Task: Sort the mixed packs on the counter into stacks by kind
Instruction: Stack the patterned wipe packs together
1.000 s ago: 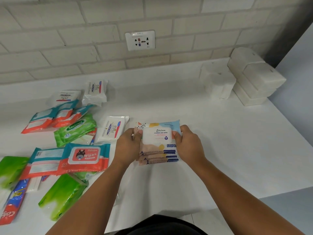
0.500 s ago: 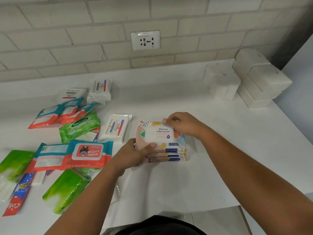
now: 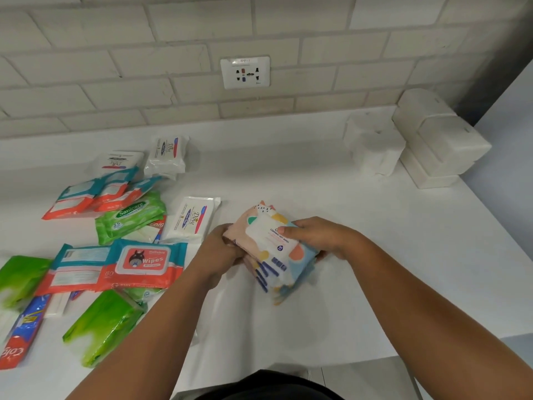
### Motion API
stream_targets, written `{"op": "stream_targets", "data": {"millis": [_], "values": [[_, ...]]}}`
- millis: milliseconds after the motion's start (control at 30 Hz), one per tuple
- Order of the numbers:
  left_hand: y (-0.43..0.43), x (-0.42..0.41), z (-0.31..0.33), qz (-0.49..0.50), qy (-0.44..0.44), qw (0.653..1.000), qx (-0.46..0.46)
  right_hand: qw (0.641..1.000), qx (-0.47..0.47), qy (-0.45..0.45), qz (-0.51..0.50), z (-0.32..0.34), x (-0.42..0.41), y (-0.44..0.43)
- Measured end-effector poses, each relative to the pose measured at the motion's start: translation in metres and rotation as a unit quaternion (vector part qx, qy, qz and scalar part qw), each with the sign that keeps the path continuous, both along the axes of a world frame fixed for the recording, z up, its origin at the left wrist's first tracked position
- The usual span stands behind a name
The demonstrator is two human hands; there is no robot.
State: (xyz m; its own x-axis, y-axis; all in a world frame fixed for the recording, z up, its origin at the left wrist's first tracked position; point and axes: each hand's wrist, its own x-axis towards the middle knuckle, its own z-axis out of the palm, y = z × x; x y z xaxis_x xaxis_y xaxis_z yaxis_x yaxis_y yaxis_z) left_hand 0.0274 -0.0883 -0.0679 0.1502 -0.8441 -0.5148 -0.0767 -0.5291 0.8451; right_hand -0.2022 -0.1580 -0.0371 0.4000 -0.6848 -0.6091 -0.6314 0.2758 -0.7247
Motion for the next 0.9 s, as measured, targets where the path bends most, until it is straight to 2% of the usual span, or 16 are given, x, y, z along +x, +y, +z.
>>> {"op": "stream_targets", "data": {"millis": [167, 267, 333, 467, 600, 767, 900], "values": [[-0.014, -0.005, -0.018, 0.016, -0.058, 0.998, -0.020, 0.997, 0.037, -0.028, -0.057, -0.011, 0.003, 0.029], [-0.005, -0.011, -0.020, 0.095, -0.081, 0.991, -0.055, 0.992, -0.001, -0.068, -0.104, -0.012, 0.009, 0.040], [0.007, -0.020, -0.013, 0.133, -0.032, 0.988, -0.078, 0.983, -0.036, -0.100, -0.153, -0.013, 0.012, 0.039], [0.021, -0.043, 0.001, 0.059, 0.089, 0.989, -0.097, 0.951, 0.015, -0.197, -0.237, -0.019, 0.022, 0.044], [0.022, -0.053, 0.002, 0.048, 0.075, 0.991, -0.095, 0.936, 0.030, -0.243, -0.253, -0.021, 0.031, 0.056], [0.028, -0.054, 0.005, 0.068, 0.131, 0.986, -0.079, 0.950, 0.029, -0.216, -0.224, -0.021, 0.029, 0.055], [0.028, -0.063, -0.001, 0.049, 0.096, 0.989, -0.102, 0.945, 0.005, -0.232, -0.230, -0.024, 0.022, 0.060]]}}
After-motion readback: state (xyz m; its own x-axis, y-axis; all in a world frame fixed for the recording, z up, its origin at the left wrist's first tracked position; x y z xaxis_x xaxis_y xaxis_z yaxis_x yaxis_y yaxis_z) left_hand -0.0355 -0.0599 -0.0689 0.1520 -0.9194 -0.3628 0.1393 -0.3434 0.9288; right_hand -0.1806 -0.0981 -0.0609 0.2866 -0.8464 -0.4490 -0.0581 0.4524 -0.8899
